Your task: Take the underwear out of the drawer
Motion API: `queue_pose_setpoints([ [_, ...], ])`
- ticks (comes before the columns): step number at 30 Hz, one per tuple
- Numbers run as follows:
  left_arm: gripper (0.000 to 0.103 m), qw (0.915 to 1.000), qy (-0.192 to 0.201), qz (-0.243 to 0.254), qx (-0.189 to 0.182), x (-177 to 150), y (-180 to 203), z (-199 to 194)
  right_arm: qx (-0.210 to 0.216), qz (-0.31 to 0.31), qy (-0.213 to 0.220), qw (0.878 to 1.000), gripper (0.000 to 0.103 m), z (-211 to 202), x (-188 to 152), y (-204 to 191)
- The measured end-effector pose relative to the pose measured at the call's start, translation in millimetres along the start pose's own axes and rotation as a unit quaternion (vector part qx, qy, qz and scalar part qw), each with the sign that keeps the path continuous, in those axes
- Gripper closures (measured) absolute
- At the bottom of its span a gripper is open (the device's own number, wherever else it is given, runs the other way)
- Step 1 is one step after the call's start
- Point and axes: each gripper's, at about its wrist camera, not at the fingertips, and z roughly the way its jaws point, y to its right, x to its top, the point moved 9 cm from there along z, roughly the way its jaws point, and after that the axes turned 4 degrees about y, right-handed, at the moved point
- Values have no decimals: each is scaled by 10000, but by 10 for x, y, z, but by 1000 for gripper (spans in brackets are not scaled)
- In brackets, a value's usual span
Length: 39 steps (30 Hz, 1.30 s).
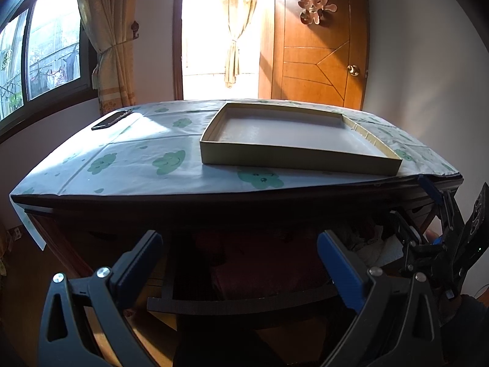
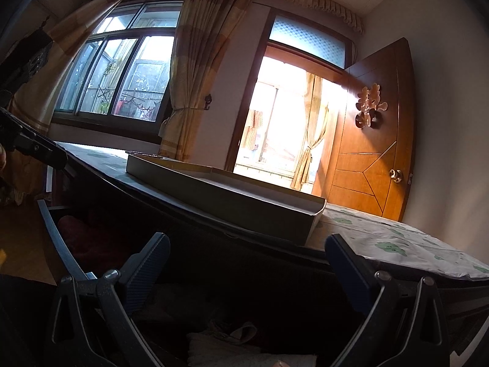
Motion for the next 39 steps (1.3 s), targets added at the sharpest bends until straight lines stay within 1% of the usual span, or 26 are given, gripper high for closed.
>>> queue_pose_setpoints([
  [11, 0, 10000, -24, -42, -1, -16, -48, -35, 39, -9, -181, 9998, 0, -103, -2, -29],
  [31, 0, 9999, -35, -119, -9, -56, -143, -99, 90, 14, -643, 9979, 1, -218, -68, -97],
  [39, 0, 9999, -62, -130, -41, -57, -153, -99, 148, 162, -959, 9951, 1, -246, -108, -104],
])
